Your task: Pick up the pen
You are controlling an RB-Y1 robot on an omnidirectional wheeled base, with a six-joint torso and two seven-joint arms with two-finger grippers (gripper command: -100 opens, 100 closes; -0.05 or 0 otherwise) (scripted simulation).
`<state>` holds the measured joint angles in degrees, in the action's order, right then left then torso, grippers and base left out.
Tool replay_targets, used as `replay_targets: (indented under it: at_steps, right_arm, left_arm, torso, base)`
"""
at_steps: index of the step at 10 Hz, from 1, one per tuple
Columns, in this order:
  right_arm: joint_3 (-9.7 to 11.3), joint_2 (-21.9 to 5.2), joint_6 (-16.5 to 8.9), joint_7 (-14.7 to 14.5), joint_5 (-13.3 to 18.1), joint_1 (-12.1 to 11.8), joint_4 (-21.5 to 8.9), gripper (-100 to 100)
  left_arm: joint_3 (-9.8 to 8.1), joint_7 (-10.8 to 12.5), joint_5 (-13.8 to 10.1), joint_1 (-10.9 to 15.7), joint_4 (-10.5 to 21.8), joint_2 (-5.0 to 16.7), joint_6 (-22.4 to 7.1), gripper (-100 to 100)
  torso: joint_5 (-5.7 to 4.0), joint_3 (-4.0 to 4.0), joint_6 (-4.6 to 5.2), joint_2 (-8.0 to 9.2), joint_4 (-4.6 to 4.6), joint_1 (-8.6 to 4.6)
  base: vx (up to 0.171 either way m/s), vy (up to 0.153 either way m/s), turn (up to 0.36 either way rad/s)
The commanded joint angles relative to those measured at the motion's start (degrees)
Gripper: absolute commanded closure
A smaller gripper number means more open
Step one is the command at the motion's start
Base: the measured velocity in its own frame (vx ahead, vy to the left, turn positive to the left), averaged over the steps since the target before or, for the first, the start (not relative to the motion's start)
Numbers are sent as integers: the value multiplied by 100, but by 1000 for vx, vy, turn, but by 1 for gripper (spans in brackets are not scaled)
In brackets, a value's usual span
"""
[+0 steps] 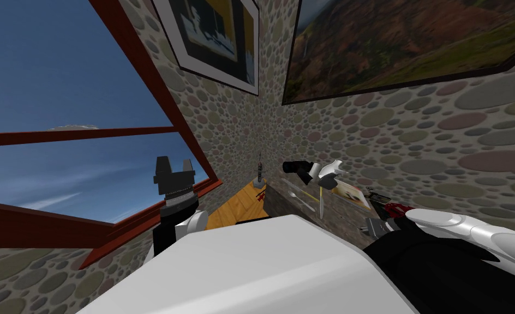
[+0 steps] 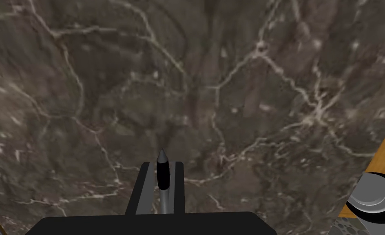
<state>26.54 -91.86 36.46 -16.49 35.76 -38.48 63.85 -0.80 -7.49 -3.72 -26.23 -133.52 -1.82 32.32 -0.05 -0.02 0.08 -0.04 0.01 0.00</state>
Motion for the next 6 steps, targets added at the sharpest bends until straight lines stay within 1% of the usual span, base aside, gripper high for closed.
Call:
replay_targets:
  at_steps: [1,2,4,5,6]
  right_arm:
    - [0,0,0,0,0,0,0,0]
    - [-47,-174,65,39,-59,-30,61,100]
    - [-85,-347,147,84,-102,-40,117,100]
    - [-59,-279,127,69,-67,-7,76,100]
    - [-61,-291,141,81,-67,-2,76,0]
  left_arm:
    - [0,0,0,0,0,0,0,0]
    - [0,0,0,0,0,0,0,0]
    - [0,0,0,0,0,0,0,0]
    - [0,0,0,0,0,0,0,0]
    - [0,0,0,0,0,0,0,0]
  torso:
    - [0,0,0,0,0,0]
    - [0,0,0,0,0,0]
    - [4,4,3,7,1,9]
    - [5,4,2,7,2,11]
    - [1,3,2,5,1,6]
  base:
    - [0,0,0]
    - [-9,7,-87]
    - [-17,17,-80]
    - [-8,7,-9]
    - [0,0,0]
